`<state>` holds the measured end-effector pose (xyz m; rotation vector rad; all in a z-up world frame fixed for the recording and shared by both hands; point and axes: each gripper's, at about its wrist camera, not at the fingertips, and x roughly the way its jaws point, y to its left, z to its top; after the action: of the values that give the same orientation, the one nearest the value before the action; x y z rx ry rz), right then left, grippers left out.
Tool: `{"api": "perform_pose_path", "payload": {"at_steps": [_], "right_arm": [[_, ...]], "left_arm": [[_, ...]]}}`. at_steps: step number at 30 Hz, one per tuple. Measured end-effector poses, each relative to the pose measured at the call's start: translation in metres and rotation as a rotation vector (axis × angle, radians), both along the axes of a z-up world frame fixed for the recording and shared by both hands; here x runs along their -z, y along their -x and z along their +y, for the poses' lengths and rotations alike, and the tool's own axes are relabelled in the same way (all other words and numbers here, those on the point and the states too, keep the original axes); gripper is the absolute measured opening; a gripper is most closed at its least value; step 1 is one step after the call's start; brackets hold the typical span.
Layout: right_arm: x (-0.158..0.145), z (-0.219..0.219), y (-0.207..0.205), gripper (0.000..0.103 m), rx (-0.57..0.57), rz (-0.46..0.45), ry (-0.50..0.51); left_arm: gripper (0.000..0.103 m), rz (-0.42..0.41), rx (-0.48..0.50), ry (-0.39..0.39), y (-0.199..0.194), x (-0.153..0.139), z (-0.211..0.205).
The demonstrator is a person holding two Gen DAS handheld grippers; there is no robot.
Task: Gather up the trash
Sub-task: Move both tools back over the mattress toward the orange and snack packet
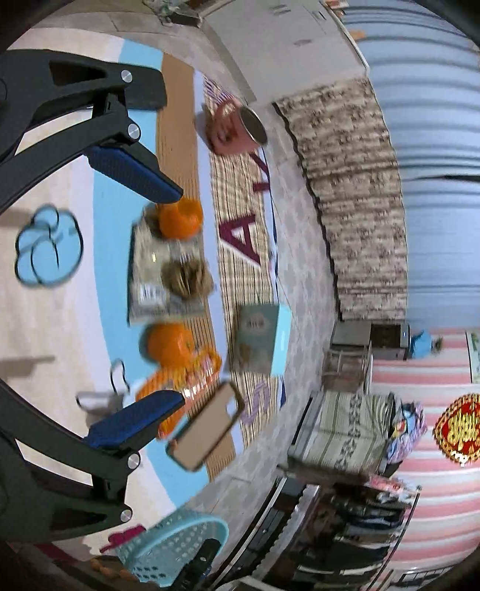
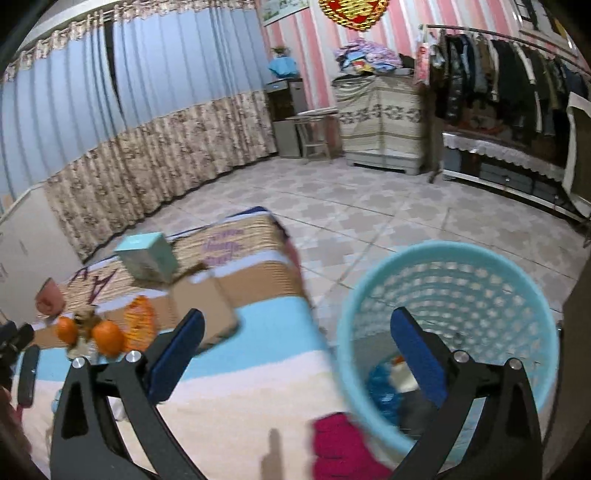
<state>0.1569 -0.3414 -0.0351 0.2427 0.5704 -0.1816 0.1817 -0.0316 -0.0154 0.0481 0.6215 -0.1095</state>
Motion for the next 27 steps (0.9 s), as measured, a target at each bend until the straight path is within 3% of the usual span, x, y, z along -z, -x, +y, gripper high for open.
{"api": "perform_pose_path", "payload": {"at_steps": [7, 11, 19, 20, 22, 24, 26, 27], "right_arm": [[0.009, 0.075, -0.027, 0.099, -0.103, 0.057, 0.107], [0.019, 0.09, -0.047, 0.099, -0.134, 0.141, 0.107], [0.038, 0.119, -0.064, 0.097, -0.216, 0.171, 0.177], [0.042, 0.121, -0.066, 0.094, -0.237, 0.186, 0.175], [0.05, 0.122, -0.071, 0.067, -0.265, 0.218, 0.178], [0.056, 0.121, -0.074, 0.051, -0.289, 0.24, 0.17], [0.059, 0.12, -0.074, 0.044, -0.329, 0.246, 0.14], [0.059, 0.122, -0.074, 0.036, -0.345, 0.246, 0.134]], "left_arm": [[0.098, 0.024, -0.035, -0.021, -0.006, 0.018, 0.03], [0.098, 0.028, -0.065, -0.023, -0.008, 0.027, 0.043], [0.098, 0.06, -0.107, 0.016, -0.023, 0.041, 0.053], [0.098, 0.068, -0.104, 0.025, -0.025, 0.042, 0.053], [0.098, 0.076, -0.1, 0.021, -0.027, 0.045, 0.05], [0.098, 0.077, -0.099, 0.002, -0.028, 0.046, 0.046], [0.098, 0.076, -0.097, -0.01, -0.028, 0.046, 0.043], [0.098, 0.078, -0.093, -0.01, -0.028, 0.047, 0.041]]}}
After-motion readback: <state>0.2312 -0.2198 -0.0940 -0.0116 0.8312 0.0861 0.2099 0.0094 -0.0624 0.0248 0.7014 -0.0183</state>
